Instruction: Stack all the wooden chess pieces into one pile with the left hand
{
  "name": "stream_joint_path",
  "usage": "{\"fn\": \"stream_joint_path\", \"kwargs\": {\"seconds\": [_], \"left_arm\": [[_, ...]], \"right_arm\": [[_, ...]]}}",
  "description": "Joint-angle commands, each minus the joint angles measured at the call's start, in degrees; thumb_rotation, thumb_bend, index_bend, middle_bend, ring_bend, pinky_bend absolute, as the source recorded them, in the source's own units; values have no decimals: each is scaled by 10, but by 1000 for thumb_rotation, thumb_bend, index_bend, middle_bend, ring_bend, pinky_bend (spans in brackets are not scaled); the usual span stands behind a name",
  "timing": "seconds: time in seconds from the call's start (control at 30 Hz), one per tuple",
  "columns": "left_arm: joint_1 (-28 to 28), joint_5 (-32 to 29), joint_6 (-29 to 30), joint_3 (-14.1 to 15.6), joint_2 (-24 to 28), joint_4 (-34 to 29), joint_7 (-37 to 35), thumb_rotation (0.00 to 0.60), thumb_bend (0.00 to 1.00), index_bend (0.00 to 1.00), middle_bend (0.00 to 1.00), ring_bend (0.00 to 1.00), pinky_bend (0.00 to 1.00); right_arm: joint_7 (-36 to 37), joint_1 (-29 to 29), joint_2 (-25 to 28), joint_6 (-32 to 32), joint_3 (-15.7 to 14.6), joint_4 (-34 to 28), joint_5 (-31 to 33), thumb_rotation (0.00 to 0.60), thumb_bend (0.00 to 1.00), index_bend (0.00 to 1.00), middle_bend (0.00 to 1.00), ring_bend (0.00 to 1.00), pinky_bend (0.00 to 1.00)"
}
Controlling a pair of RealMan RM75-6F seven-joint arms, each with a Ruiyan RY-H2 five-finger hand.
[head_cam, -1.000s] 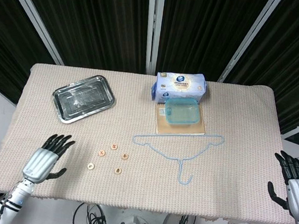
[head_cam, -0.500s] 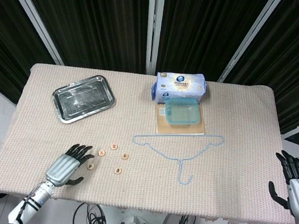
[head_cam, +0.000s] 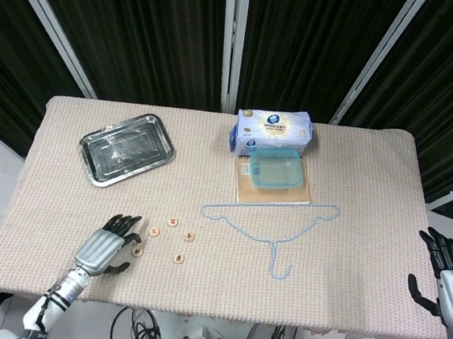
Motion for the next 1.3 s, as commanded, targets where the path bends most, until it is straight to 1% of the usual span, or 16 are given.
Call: {"fn": "stream_joint_path", "kwargs": {"seconds": [0.03,0.5,0.77,1.03,1.3], "left_arm": [[-3,-2,-1,-1,-5,6,-4,600,263,349,21,0,0],[-10,-11,-3,-1,-18,18,-22,600,296,405,30,0,0],[-15,-15,-4,-2,-24,21,-27,600,298,417,32,0,0],[-17,-20,-4,-3,-30,28,-30,600,301,462,44,0,0],[-18,-26,-2,-4,-32,31,-31,600,306,482,45,0,0]], "right_arm": [[-1,0,0,-1,0,0,1,600,406,0,0,0,0],[1,1,0,-1,1,1,2,600,406,0,0,0,0],[0,1,0,-1,1,1,2,600,406,0,0,0,0],[0,1,0,-2,1,1,2,600,407,0,0,0,0],[1,1,0,-1,1,1,2,600,407,0,0,0,0]]}}
